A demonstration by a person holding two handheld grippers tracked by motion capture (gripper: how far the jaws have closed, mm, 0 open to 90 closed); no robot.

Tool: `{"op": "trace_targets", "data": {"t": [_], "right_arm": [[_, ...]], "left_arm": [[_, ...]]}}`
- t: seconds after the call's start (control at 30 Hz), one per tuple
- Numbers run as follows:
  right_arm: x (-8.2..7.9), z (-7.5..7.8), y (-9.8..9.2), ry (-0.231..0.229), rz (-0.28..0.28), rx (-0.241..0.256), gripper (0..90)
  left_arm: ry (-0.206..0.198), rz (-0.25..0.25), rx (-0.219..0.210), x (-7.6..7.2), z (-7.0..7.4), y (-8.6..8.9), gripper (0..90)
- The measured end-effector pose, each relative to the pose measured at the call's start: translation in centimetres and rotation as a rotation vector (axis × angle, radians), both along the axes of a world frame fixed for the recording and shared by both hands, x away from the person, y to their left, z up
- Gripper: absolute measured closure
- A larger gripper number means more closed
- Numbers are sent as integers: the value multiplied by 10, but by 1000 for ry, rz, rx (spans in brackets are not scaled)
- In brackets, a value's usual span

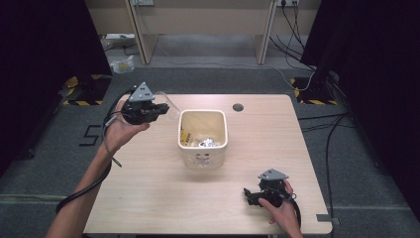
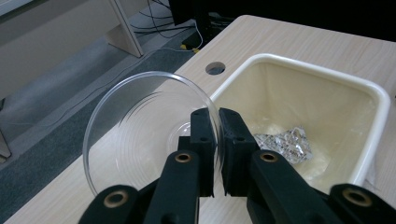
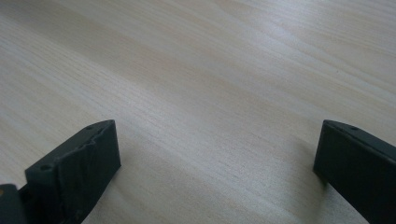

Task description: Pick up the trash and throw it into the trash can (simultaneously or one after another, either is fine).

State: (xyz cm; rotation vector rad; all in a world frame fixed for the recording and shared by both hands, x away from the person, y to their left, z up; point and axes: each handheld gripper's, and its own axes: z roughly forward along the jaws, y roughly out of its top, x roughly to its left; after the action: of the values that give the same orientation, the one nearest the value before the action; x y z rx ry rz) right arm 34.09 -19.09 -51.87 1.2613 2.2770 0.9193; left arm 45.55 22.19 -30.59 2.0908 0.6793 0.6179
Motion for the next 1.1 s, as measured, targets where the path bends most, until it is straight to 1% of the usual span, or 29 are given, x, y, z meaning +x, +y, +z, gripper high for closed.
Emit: {"op": "trace_targets", "data": {"t": [0.07,0.17,0.2,0.23,0.33,0.57,0.77,0.87,0.93,1.1], "right_arm": [[0,0,0,0,0,-1,6],[0,0,0,0,0,-1,6],[0,0,0,1,0,0,6],[0,0,0,1,0,0,6],[0,0,0,1,1,2,6],[0,0,0,1,1,2,6],[0,0,0,1,1,2,6],[0,0,0,1,1,2,6],[0,0,0,1,1,2,6],[0,0,0,2,1,1,6]], "left_arm": [[-7,-12,4,-1,3,-5,843],[-8,-21,3,-2,5,-9,843],[-8,-32,-2,-3,6,-13,843],[-8,-32,-2,-3,6,-13,843],[-15,-48,5,-5,8,-20,844],[-13,-74,12,-7,9,-32,843],[-12,-95,16,-7,8,-41,843],[-8,-114,20,-8,6,-50,844],[-6,-124,31,-8,5,-56,843],[-2,-147,36,-9,3,-68,843]]}}
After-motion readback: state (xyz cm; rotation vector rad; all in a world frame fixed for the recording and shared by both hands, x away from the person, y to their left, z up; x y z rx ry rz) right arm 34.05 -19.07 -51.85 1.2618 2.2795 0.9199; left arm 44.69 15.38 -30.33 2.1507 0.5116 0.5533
